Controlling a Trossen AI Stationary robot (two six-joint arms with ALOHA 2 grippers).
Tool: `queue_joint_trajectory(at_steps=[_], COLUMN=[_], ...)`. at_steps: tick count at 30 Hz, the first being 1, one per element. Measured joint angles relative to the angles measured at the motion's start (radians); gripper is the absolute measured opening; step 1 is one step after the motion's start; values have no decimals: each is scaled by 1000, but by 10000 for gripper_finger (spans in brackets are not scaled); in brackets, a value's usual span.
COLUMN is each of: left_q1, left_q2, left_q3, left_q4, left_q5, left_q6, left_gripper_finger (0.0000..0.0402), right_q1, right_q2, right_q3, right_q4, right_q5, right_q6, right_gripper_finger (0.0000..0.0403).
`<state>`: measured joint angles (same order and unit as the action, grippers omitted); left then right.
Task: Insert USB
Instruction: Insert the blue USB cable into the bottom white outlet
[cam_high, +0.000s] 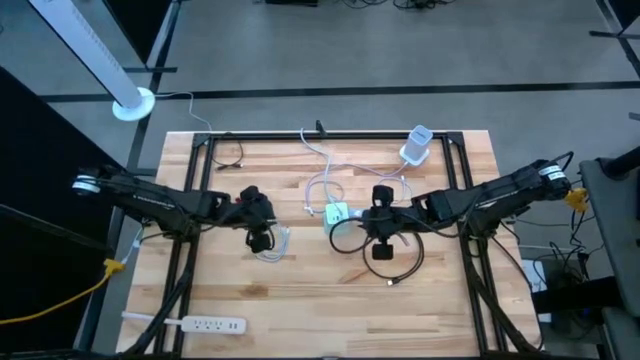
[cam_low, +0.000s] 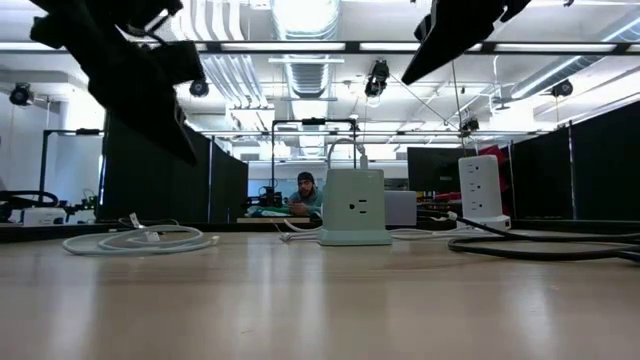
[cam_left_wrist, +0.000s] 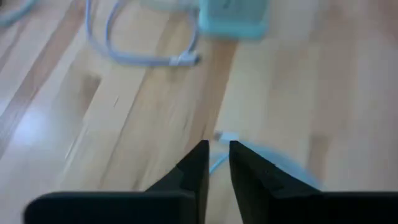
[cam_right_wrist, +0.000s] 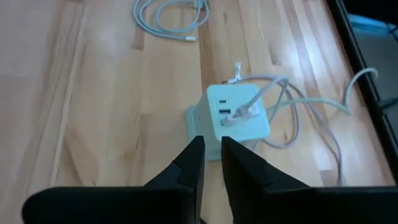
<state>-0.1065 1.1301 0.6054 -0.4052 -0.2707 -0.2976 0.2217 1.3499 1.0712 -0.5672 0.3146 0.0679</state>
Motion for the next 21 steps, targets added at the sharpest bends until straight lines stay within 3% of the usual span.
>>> queue_joint_trajectory(at_steps=[12, 15, 18, 21], left_q1=[28, 31, 33, 33], left_q2=[171, 191, 201, 203], left_q3=[7, 90, 172, 200], left_q4=[-80, -269, -440, -432], left_q5=[27, 27, 27, 36], left_q6=[17, -85, -294, -485], left_gripper_finger=[170, 179, 179, 173], right_q1=[-7, -7, -9, -17], right_q2=[9, 14, 14, 14], right_q3=[-77, -75, -76, -75], right_q4=[69, 81, 88, 107], right_q5=[0, 1, 0, 0], right_q6=[62, 57, 47, 46], right_gripper_finger=[61, 65, 69, 68])
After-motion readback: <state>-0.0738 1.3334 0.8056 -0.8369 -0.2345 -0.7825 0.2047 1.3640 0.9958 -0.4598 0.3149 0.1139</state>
